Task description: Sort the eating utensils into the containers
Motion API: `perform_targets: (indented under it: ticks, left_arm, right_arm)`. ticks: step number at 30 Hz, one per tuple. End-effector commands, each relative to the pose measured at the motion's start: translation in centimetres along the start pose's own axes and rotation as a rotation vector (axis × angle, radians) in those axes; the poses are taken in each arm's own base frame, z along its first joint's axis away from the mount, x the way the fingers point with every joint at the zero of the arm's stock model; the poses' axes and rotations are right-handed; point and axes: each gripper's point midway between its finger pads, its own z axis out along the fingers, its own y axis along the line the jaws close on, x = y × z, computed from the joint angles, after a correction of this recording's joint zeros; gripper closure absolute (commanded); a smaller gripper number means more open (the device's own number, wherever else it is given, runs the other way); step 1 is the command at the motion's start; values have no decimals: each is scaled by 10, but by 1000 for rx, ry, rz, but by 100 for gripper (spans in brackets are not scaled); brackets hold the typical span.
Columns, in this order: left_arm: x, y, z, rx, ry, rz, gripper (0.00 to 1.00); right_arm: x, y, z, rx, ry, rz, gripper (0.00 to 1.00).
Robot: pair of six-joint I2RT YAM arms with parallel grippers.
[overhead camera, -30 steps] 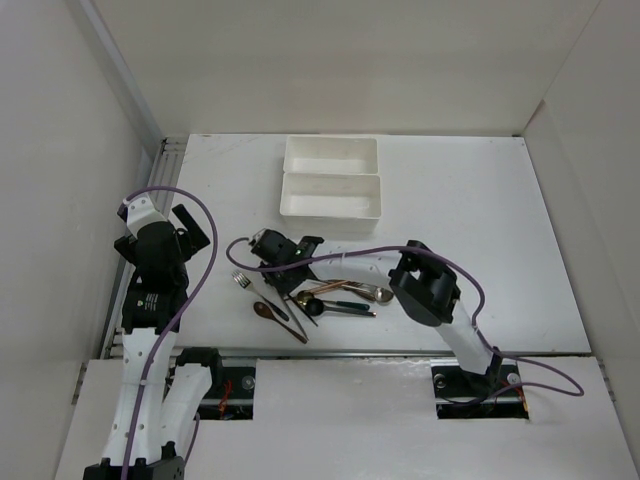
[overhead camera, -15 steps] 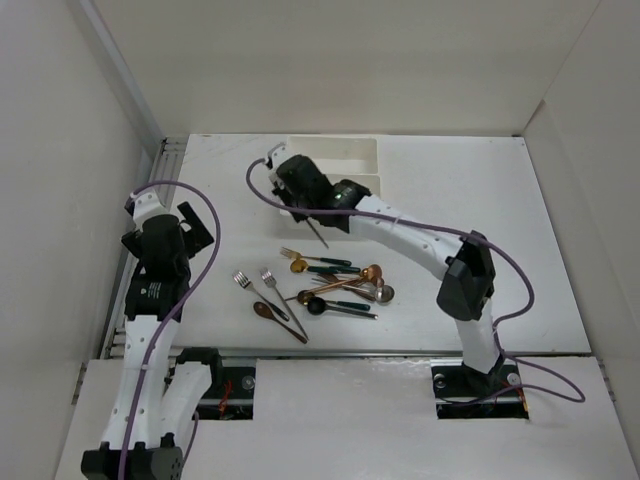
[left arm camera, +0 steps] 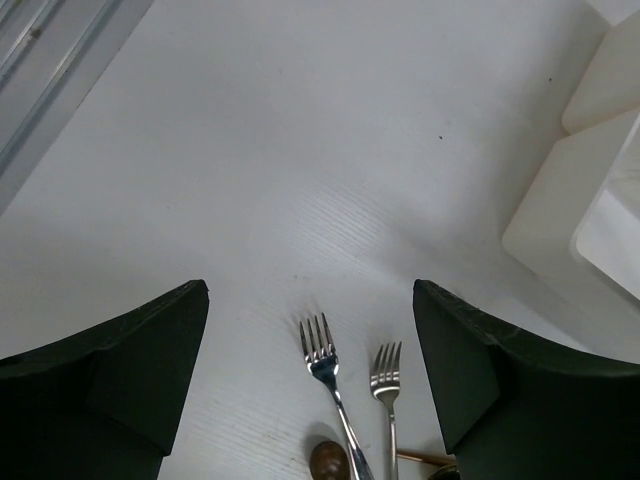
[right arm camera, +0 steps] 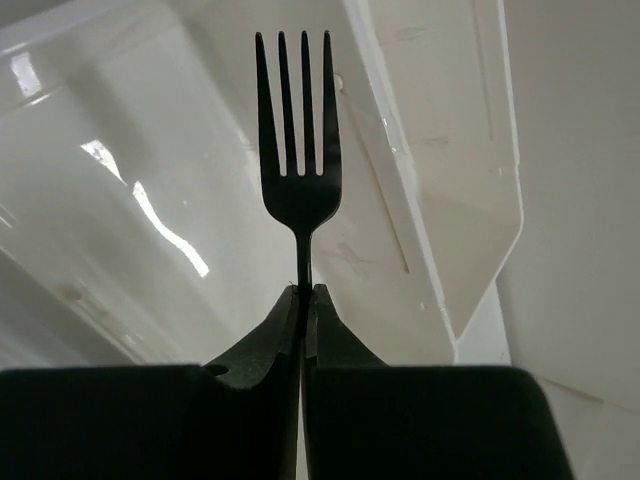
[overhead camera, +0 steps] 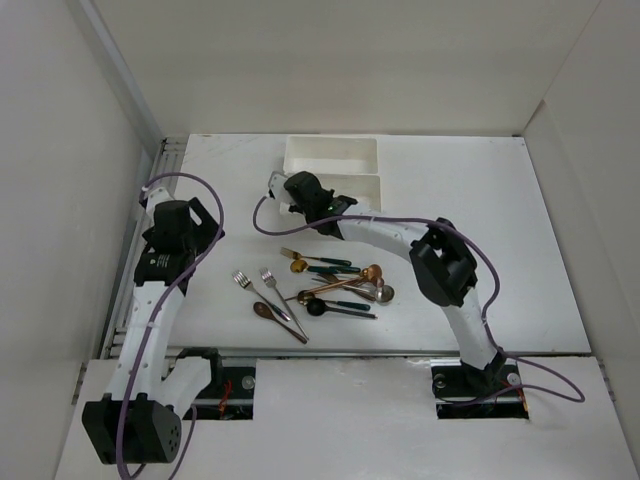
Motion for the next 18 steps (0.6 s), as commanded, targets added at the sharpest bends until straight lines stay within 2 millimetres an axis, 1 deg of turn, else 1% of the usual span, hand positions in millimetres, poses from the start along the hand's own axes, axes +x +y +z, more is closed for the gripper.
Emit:
perform_targets:
  ticks: [1,2,3,5,6,7,8,10,11,12,13,14,15,16,17,18]
  left_arm:
    - [1,-6,2,30,17,-51,20]
    - [3,-5,5,25,26,-49,20]
    - [-1,-4,5,22,14,-57,20]
    - [-1,-4,6,22,14,-57,21]
    - [-1,-4,6,22,14,-57,21]
    - [3,-2,7,17,23,-55,21]
    - [3,-2,7,17,23,-55,21]
    - [7,0,8,12,30,-53,21]
    - [7,-1,8,20,35,-53,21]
    - [7,-1,8,20,35,-53,21]
    - [5,-2,6,25,26,-55,21]
    - [9,0,7,21,34,-54,21]
    - [9,0,7,21,34,-54,21]
    - [6,1,5,17,19,-56,21]
    - [6,1,5,17,19,-56,21]
    - [3,2,3,13,3,-58,21]
  right_arm:
    - [-38,-41,-4,100,-132,-31,100]
    - [-34,-37,-1,98,-129,-48,100]
    - [-34,-37,-1,99,-128,-58,100]
    - [-27,-31,2,90,-117,-76,96]
    - [-27,-31,2,90,-117,-76,94]
    - [-26,-28,3,89,-116,-77,90]
    - [-26,-28,3,89,-116,-77,78]
    - [-26,-28,3,89,-116,-77,63]
    - [-26,-28,3,89,-116,-77,52]
    - [-27,-33,1,103,-115,-54,48]
    - [-29,-37,-3,115,-118,-16,48]
    - [-34,-48,-9,139,-127,24,43]
    - [-39,-65,-17,194,-128,82,38]
    - [-41,-76,-23,226,-129,138,38]
    - [-50,-85,-37,254,-153,255,35]
    - [-52,-92,-48,288,-155,330,27]
